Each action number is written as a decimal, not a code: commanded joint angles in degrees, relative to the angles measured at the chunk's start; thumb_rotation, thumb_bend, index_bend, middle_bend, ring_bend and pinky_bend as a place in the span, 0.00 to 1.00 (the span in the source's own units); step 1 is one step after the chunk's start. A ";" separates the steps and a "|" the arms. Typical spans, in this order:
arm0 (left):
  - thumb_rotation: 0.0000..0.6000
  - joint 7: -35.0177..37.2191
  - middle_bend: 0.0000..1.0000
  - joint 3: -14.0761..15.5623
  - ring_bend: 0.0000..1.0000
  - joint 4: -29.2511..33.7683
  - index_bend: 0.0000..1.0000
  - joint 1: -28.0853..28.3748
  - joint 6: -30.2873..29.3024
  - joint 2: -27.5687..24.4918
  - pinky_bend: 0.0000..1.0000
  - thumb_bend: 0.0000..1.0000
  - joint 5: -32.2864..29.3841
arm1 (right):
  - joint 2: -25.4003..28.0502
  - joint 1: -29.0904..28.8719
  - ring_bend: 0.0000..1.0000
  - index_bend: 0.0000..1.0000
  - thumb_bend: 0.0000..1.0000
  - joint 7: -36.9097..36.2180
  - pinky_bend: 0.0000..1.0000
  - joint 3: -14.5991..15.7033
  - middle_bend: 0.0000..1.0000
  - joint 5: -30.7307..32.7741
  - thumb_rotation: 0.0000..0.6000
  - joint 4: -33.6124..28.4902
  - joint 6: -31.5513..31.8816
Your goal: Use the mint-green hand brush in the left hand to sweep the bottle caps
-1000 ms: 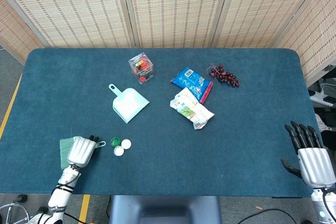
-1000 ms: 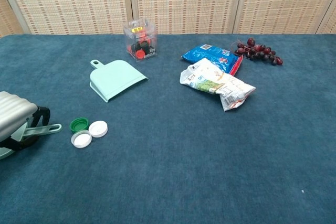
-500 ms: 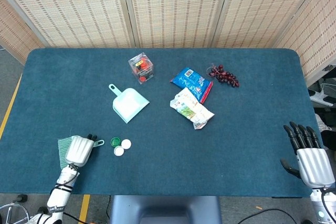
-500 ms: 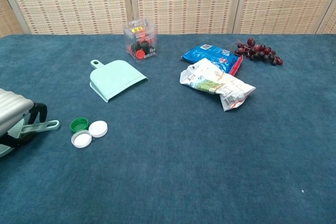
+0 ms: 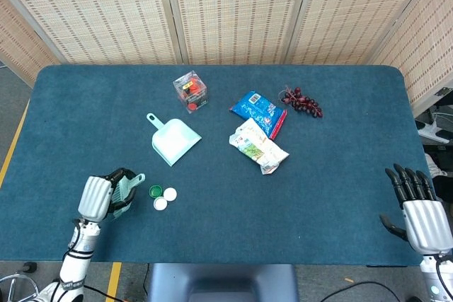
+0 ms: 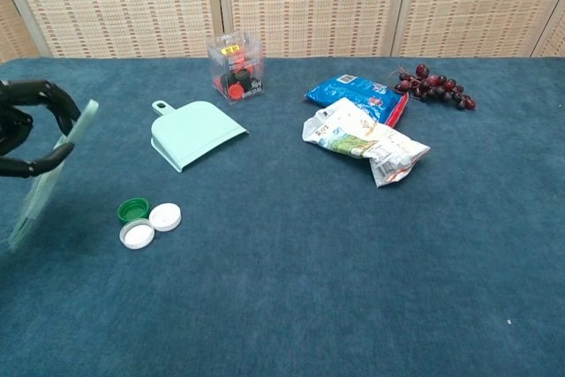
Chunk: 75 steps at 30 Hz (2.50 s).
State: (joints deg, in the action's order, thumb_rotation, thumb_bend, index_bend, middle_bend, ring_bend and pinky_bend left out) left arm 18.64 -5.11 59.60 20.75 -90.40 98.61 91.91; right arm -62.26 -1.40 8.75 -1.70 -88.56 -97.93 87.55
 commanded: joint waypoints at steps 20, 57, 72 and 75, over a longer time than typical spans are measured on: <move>1.00 34.08 0.97 0.90 0.86 -26.05 0.80 0.82 -6.37 13.76 0.90 0.72 1.86 | 0.30 0.31 0.00 0.00 0.18 -0.09 0.00 0.40 0.00 -0.79 1.00 -0.39 0.19; 1.00 39.25 0.97 4.79 0.86 -40.50 0.80 8.33 -4.69 30.28 0.90 0.71 3.26 | 1.75 1.28 0.00 0.00 0.18 -1.56 0.00 0.53 0.00 -0.97 1.00 -1.07 1.06; 1.00 33.98 0.97 1.88 0.86 -42.20 0.80 11.74 -11.96 28.70 0.90 0.71 1.90 | 2.37 1.75 0.00 0.00 0.18 -2.06 0.00 0.80 0.00 -1.25 1.00 -1.20 1.35; 1.00 33.88 0.97 0.99 0.86 -42.30 0.80 11.29 -12.52 27.05 0.90 0.72 0.80 | 2.30 1.69 0.00 0.00 0.18 -1.93 0.00 0.79 0.00 -1.15 1.00 -1.19 1.13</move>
State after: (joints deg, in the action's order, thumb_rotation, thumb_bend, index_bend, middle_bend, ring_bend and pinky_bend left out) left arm 52.69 -3.67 17.42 32.25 -102.66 126.24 93.21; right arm -59.95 0.30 6.80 -0.91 -89.73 -99.13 88.69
